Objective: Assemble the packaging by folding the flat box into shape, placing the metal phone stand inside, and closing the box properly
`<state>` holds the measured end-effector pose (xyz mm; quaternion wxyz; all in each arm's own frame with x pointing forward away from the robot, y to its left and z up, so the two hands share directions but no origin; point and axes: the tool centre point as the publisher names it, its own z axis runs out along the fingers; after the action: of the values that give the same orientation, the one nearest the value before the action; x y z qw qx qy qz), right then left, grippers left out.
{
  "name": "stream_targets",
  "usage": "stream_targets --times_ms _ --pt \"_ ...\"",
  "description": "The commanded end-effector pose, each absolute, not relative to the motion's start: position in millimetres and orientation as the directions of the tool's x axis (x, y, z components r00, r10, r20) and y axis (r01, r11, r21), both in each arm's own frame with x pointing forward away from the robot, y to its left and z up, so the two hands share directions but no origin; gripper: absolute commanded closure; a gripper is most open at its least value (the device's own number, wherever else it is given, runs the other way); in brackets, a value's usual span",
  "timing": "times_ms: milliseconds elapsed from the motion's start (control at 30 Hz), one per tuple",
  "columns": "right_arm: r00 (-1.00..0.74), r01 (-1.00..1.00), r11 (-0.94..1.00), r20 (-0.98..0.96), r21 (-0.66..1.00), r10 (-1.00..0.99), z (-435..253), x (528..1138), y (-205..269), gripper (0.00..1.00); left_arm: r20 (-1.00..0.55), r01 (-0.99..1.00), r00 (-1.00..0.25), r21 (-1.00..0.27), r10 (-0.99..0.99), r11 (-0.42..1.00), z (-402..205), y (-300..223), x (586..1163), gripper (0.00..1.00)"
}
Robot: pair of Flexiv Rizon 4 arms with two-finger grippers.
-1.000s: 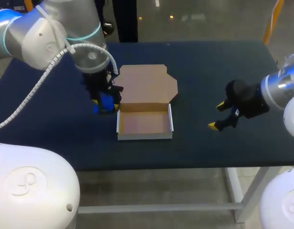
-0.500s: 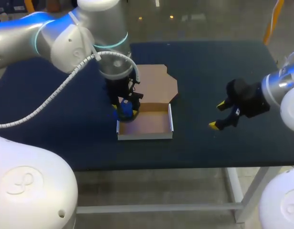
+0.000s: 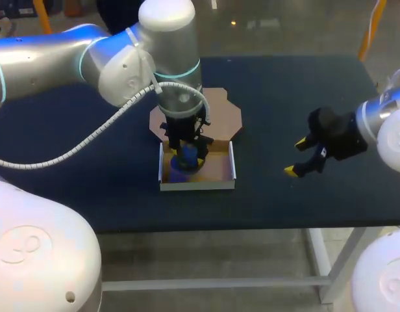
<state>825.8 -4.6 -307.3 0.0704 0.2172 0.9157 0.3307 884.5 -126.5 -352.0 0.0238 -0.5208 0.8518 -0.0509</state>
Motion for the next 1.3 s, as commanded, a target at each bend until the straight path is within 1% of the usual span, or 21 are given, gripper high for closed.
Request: stream_targets --times_ms 33,567,1167,1200,1267,1300 --pt "-0.898 0.348 0.684 0.018 0.641 0.440 -307 826 -7 0.00 -0.003 -0.884 -0.457 -0.115 -0.890 0.454 -360 -134 885 1.00" --pt "-0.898 0.348 0.684 0.018 0.641 0.440 -307 826 -7 0.00 0.012 -0.885 -0.447 -0.151 -0.894 0.440 -382 -147 908 1.00" --pt "-0.898 0.348 0.684 0.018 0.641 0.440 -307 826 -7 0.00 -0.007 -0.891 -0.436 -0.139 -0.900 0.433 -405 -143 915 1.00" --pt "-0.898 0.348 0.684 0.018 0.641 0.440 -307 826 -7 0.00 -0.013 -0.891 -0.434 -0.142 -0.901 0.432 -405 -142 915 0.96" --pt "-0.898 0.348 0.684 0.018 0.641 0.440 -307 826 -7 0.00 -0.024 -0.890 -0.433 -0.146 -0.901 0.432 -406 -142 914 0.43" --pt "-0.898 0.348 0.684 0.018 0.641 0.440 -307 826 -7 0.00 -0.025 -0.890 -0.433 -0.146 -0.901 0.432 -406 -142 914 0.08"
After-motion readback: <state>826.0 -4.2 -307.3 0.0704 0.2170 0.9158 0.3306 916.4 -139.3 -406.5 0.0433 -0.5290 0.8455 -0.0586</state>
